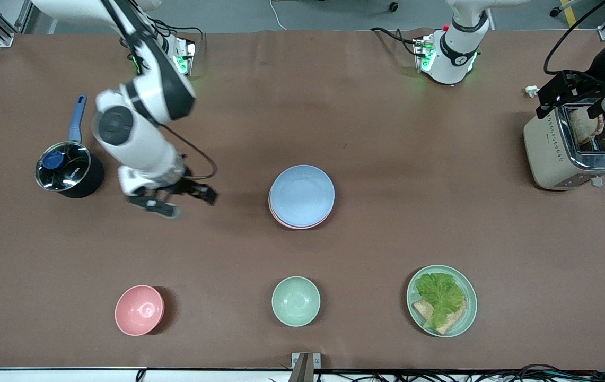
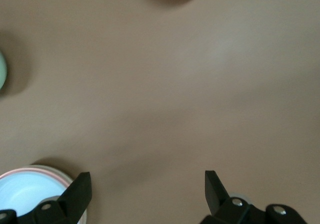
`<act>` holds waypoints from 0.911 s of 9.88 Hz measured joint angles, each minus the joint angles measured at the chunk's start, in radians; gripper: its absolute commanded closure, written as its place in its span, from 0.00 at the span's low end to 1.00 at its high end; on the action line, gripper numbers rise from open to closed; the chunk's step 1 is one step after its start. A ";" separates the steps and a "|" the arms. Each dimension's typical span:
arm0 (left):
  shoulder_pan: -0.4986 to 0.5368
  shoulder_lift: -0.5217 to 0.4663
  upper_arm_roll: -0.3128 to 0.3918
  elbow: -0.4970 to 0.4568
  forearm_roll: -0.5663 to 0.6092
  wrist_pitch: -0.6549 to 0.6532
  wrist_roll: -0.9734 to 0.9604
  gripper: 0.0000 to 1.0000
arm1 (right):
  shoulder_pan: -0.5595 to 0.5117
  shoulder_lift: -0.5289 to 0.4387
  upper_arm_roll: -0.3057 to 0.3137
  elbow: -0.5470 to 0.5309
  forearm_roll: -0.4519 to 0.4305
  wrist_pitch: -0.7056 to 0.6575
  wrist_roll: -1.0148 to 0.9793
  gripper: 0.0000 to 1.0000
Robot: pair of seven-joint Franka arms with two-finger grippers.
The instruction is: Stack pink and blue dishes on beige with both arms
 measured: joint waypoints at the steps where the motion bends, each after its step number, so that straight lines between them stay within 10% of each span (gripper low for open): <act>1: -0.001 0.000 -0.002 -0.001 0.000 -0.004 0.000 0.00 | -0.013 -0.066 -0.064 0.025 -0.002 -0.080 -0.079 0.00; 9: -0.002 0.014 -0.032 0.021 0.003 -0.004 0.000 0.00 | -0.036 -0.171 -0.365 0.439 0.028 -0.621 -0.562 0.00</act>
